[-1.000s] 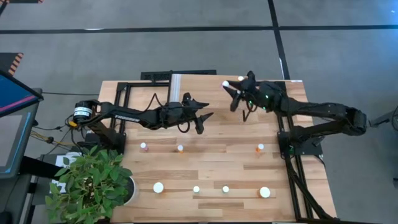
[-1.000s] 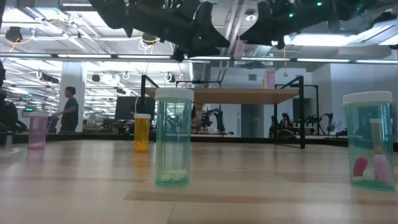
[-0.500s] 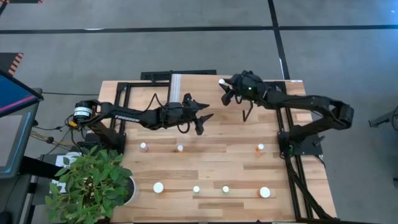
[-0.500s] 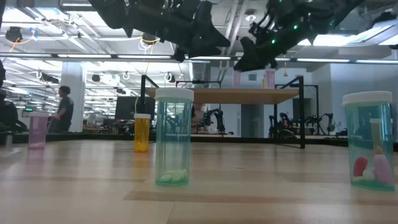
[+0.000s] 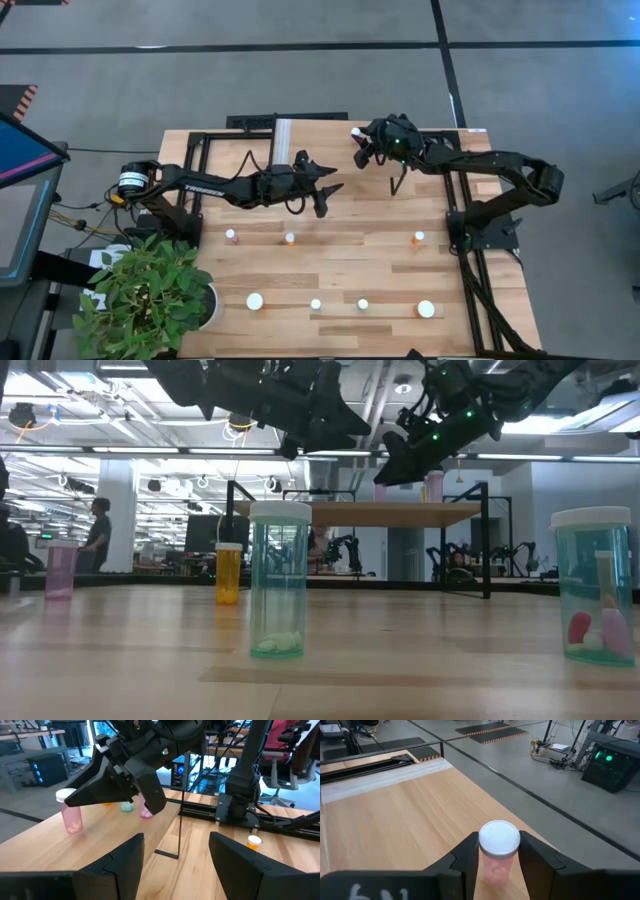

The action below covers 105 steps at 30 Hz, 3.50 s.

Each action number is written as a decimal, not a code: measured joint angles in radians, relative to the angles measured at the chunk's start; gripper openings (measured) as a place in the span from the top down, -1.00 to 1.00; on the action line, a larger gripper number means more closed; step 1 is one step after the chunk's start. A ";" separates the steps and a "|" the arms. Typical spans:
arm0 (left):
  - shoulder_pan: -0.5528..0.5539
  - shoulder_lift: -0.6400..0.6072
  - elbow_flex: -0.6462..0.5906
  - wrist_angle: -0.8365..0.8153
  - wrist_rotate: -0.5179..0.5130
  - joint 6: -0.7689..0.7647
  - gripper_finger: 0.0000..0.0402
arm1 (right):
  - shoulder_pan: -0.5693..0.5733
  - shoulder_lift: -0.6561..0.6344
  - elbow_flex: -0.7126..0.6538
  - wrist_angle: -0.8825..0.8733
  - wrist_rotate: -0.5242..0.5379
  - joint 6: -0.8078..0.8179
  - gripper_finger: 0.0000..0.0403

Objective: Pick and place medicine bottles onto shelf by color
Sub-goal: Put the right pink pill bottle on the shelf, then put the left small orange pill bottle on the shelf

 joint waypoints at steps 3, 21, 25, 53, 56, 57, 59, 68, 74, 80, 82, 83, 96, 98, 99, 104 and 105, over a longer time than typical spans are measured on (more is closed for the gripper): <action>0.000 0.000 0.000 0.000 0.000 0.000 -0.06 | 0.000 -0.001 0.000 0.001 0.000 0.005 0.18; 0.000 0.000 0.000 -0.026 0.000 0.000 -0.06 | 0.008 -0.072 0.116 -0.164 0.000 -0.023 -0.09; 0.000 0.000 0.000 -0.037 0.060 -0.023 -0.06 | 0.030 -0.160 0.203 -0.317 0.000 -0.062 -0.08; -0.069 0.005 0.000 -0.094 0.167 0.125 -0.06 | 0.784 -0.643 -0.202 -0.704 0.097 0.234 0.06; -0.076 -0.018 0.000 -0.209 0.165 0.153 -0.06 | 0.828 -0.633 -0.204 -0.677 0.176 0.208 0.06; -0.078 -0.035 0.000 -0.241 0.165 0.154 -0.06 | 0.838 -0.633 -0.204 -0.664 0.187 0.196 0.06; -0.081 -0.093 0.001 -0.354 0.161 0.153 -0.06 | 0.850 -0.635 -0.201 -0.654 0.190 0.184 0.06; -0.126 -0.283 0.002 -0.826 0.135 -0.069 -0.06 | 0.853 -0.635 -0.198 -0.645 0.191 0.181 0.06; -0.210 -0.219 -0.002 -0.960 0.095 -0.106 -0.06 | 0.854 -0.633 -0.198 -0.633 0.191 0.181 0.07; -0.274 -0.127 -0.008 -0.965 0.078 -0.077 -0.06 | 0.854 -0.633 -0.198 -0.631 0.191 0.181 0.06; -0.283 -0.103 -0.008 -0.970 0.077 -0.076 -0.06 | 0.854 -0.633 -0.198 -0.631 0.191 0.181 0.07; -0.285 -0.093 -0.008 -0.970 0.076 -0.075 -0.06 | 0.854 -0.633 -0.198 -0.630 0.191 0.181 0.07; -0.254 -0.054 -0.008 -0.987 0.078 -0.092 0.07 | 0.854 -0.633 -0.198 -0.623 0.191 0.181 0.07; -0.247 -0.054 -0.008 -0.984 0.088 -0.098 0.08 | 0.854 -0.633 -0.198 -0.624 0.191 0.181 0.07; -0.244 -0.054 -0.008 -0.983 0.100 -0.099 0.09 | 0.854 -0.633 -0.198 -0.625 0.191 0.181 0.08; -0.234 -0.054 -0.008 -0.985 0.134 -0.100 0.09 | 0.854 -0.633 -0.198 -0.624 0.190 0.181 0.08; -0.232 -0.054 -0.008 -0.984 0.138 -0.100 0.09 | 0.854 -0.633 -0.198 -0.625 0.191 0.181 0.08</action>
